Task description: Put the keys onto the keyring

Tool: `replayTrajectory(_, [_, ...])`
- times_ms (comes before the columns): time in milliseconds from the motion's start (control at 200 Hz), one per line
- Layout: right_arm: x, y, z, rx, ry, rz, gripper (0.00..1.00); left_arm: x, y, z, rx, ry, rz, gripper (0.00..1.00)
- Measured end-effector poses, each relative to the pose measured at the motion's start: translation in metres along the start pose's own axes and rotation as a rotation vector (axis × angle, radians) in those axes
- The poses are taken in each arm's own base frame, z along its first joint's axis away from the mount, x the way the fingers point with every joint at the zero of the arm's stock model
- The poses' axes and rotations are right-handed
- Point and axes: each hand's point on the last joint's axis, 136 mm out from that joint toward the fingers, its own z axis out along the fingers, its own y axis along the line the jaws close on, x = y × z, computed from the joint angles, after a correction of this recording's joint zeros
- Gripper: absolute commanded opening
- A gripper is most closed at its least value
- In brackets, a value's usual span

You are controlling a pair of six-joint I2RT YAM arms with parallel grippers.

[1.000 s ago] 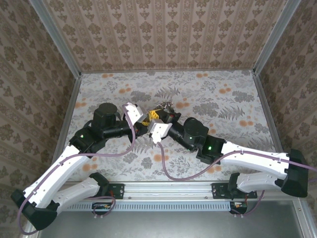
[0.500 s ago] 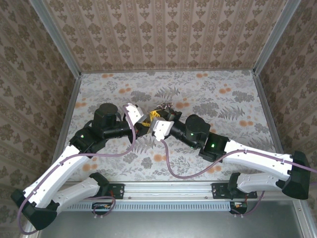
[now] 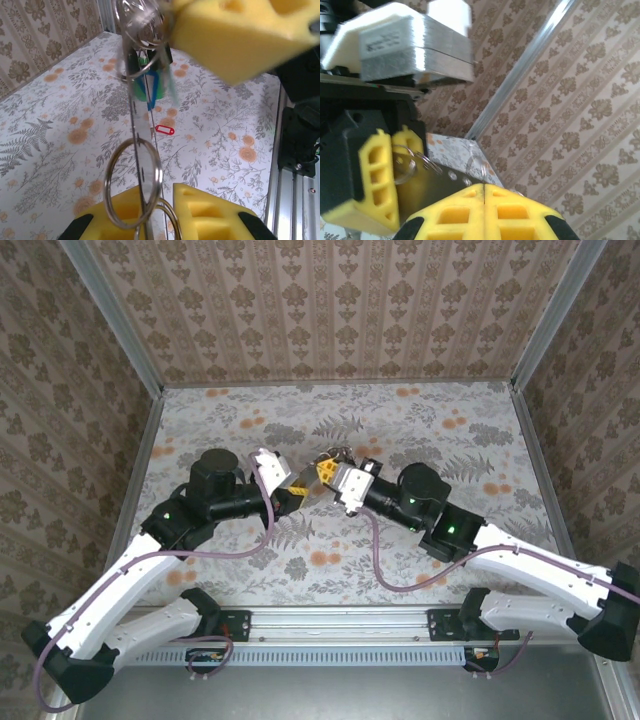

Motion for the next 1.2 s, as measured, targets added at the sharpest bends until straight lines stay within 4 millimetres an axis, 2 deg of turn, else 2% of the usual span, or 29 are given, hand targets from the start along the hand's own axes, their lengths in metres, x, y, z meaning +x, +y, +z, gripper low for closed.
replayTrajectory(135, [0.010,-0.026,-0.010,0.073,0.022,0.062,0.00,-0.002,0.004,-0.005,-0.026,-0.012,0.002,0.00])
replayTrajectory(280, [0.015,-0.025,-0.012,0.068,0.025,0.102,0.00,-0.003,0.003,-0.007,-0.028,-0.017,0.005,0.00])
replayTrajectory(500, [0.017,-0.021,-0.013,0.054,0.029,0.117,0.30,-0.002,0.004,-0.007,-0.028,-0.016,0.005,0.00])
replayTrajectory(640, [0.008,-0.005,-0.013,0.040,0.019,0.048,0.40,-0.002,0.003,-0.007,-0.028,-0.017,0.004,0.00])
replayTrajectory(785, [0.000,0.024,-0.009,0.029,0.016,-0.083,0.42,-0.002,0.003,-0.007,-0.027,-0.016,0.004,0.00])
replayTrajectory(1200, [0.007,0.039,0.016,0.106,0.063,-0.299,0.40,-0.002,0.004,-0.006,-0.027,-0.013,0.002,0.00])
